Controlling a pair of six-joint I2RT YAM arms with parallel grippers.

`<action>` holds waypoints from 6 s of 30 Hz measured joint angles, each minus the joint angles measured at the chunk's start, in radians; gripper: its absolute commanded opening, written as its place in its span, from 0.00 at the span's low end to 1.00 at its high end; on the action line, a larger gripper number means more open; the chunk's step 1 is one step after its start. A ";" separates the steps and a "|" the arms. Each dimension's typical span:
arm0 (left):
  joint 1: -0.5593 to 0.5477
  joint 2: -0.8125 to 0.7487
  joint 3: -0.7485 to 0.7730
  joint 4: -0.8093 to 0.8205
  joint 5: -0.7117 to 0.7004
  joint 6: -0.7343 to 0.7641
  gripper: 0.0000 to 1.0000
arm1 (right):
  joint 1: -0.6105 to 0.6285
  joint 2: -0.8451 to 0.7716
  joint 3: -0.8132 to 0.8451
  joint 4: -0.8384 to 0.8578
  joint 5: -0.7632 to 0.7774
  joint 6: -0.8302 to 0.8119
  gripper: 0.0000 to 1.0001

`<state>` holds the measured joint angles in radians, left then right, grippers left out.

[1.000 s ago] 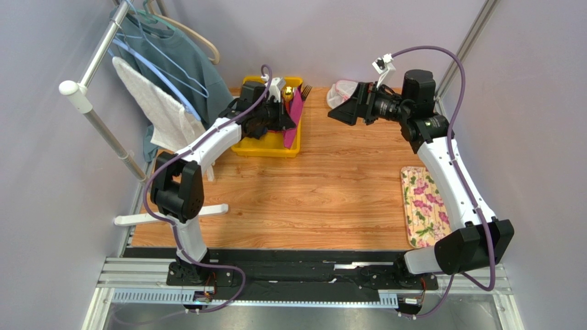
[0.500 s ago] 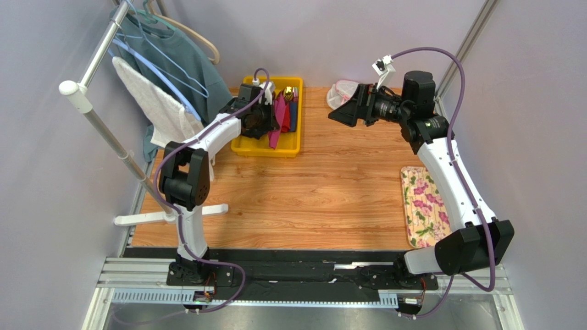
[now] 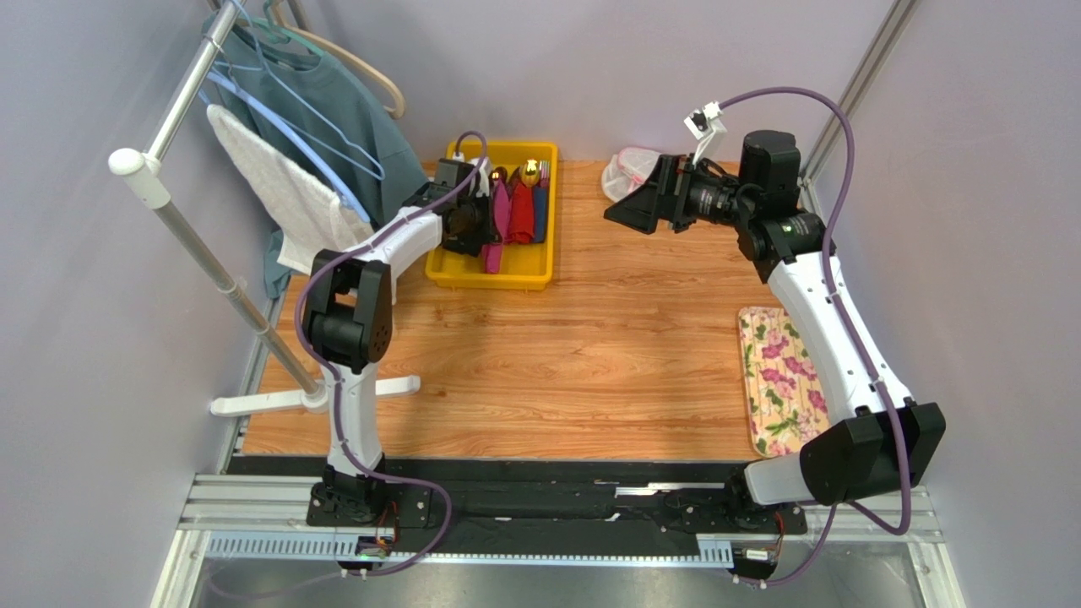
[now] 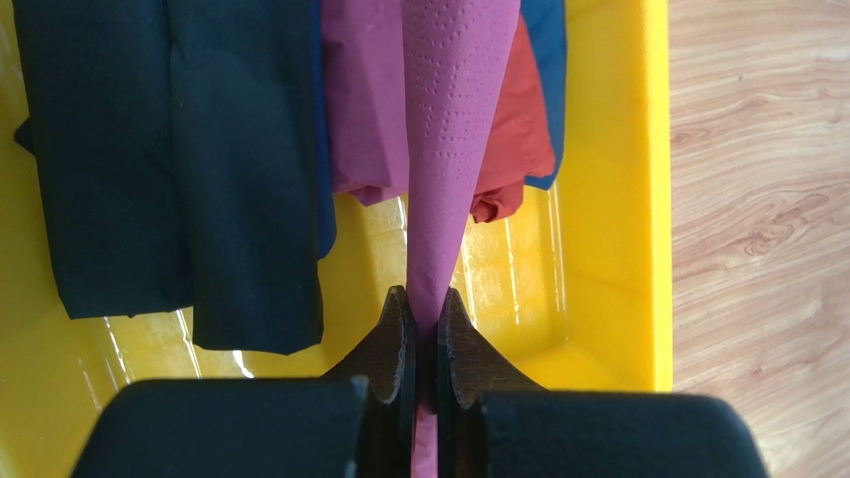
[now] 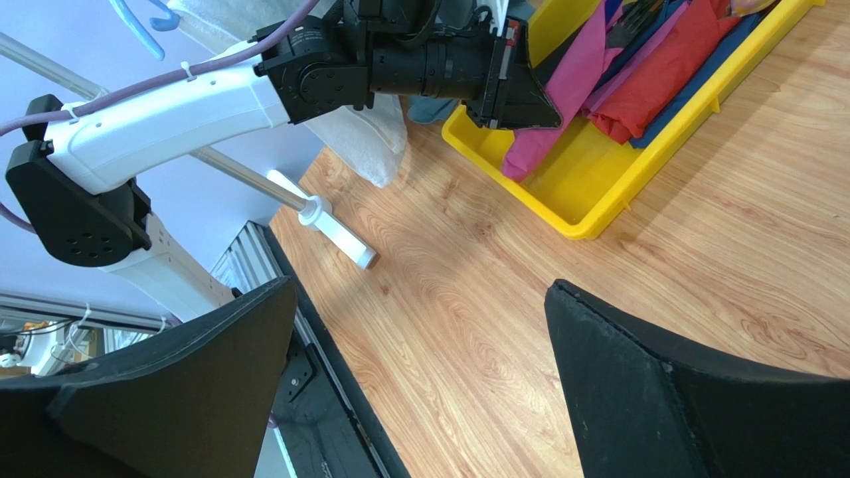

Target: Place the utensils on the paper napkin and roll it up

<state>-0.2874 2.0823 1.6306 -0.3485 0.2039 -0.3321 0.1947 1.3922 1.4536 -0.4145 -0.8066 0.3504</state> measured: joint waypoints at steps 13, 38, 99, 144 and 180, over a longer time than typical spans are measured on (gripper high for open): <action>0.018 0.051 0.000 0.035 0.065 -0.120 0.00 | 0.000 0.011 0.000 -0.001 -0.007 0.000 1.00; 0.026 0.085 -0.005 0.009 0.033 -0.126 0.41 | 0.000 0.045 0.001 -0.012 -0.021 0.000 1.00; 0.001 -0.010 -0.092 0.035 -0.134 -0.024 0.13 | 0.000 0.050 0.002 -0.014 -0.068 0.022 1.00; -0.012 0.039 -0.038 -0.005 -0.128 0.021 0.09 | 0.000 0.060 0.002 -0.015 -0.075 0.022 1.00; -0.174 -0.209 -0.066 -0.034 -0.068 0.273 0.99 | -0.026 0.043 -0.014 -0.015 -0.036 0.010 1.00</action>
<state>-0.4614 1.8736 1.5646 -0.3828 0.1356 -0.0593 0.1692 1.4349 1.4391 -0.4297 -0.8429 0.3603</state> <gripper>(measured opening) 0.743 0.998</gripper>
